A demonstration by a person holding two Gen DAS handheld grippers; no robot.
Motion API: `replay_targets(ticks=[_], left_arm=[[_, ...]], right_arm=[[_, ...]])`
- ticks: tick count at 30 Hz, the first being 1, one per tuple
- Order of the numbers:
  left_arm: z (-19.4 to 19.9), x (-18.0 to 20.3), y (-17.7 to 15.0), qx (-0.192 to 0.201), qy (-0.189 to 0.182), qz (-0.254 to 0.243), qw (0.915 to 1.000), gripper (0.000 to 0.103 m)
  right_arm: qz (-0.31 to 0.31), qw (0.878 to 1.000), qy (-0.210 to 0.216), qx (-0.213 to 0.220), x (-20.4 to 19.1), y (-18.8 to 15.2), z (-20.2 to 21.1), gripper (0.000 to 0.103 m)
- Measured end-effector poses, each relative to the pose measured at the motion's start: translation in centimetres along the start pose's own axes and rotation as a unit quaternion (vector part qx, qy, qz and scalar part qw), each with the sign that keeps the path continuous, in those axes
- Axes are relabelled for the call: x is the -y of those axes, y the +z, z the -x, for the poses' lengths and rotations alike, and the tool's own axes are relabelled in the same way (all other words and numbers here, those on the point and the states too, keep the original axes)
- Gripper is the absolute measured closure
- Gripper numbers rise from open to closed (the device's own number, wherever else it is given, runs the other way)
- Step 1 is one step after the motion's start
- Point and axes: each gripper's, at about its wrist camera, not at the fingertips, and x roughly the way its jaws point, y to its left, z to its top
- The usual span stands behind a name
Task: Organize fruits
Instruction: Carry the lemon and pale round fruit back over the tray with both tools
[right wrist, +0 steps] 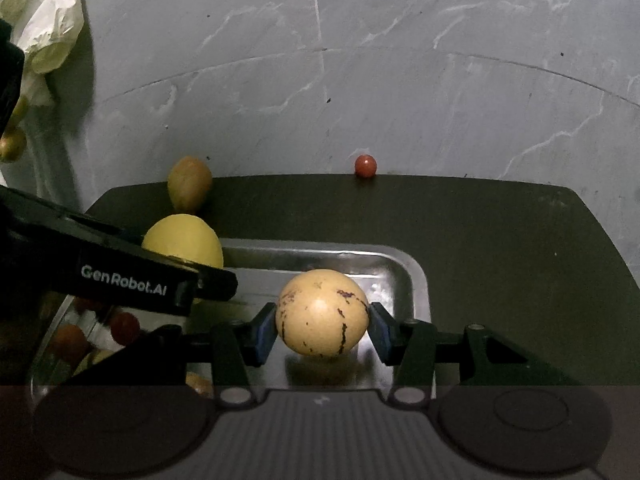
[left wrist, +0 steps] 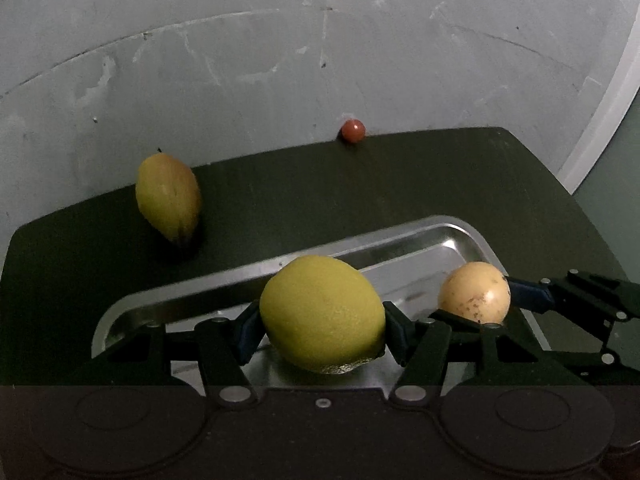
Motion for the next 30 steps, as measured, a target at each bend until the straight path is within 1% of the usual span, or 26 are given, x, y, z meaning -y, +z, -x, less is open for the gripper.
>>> replay_targets(ticks=[9, 15, 30], left_arm=[[0.2, 0.0, -0.8, -0.008, -0.004, -0.006, 0.9999, 0.040], [0.1, -0.1, -1.1, -0.016, 0.001, -0.009, 0.9998, 0.040], [0.0, 0.0, -1.4, -0.022, 0.000, -0.013, 0.9997, 0.040]], right_arm=[[0.002, 1.000, -0.004, -0.011, -0.6, -0.9, 0.5, 0.050], [-0.005, 1.000, -0.010, -0.014, -0.7, -1.1, 0.7, 0.050], [-0.015, 1.000, -0.020, -0.018, -1.1, -1.4, 1.1, 0.050]])
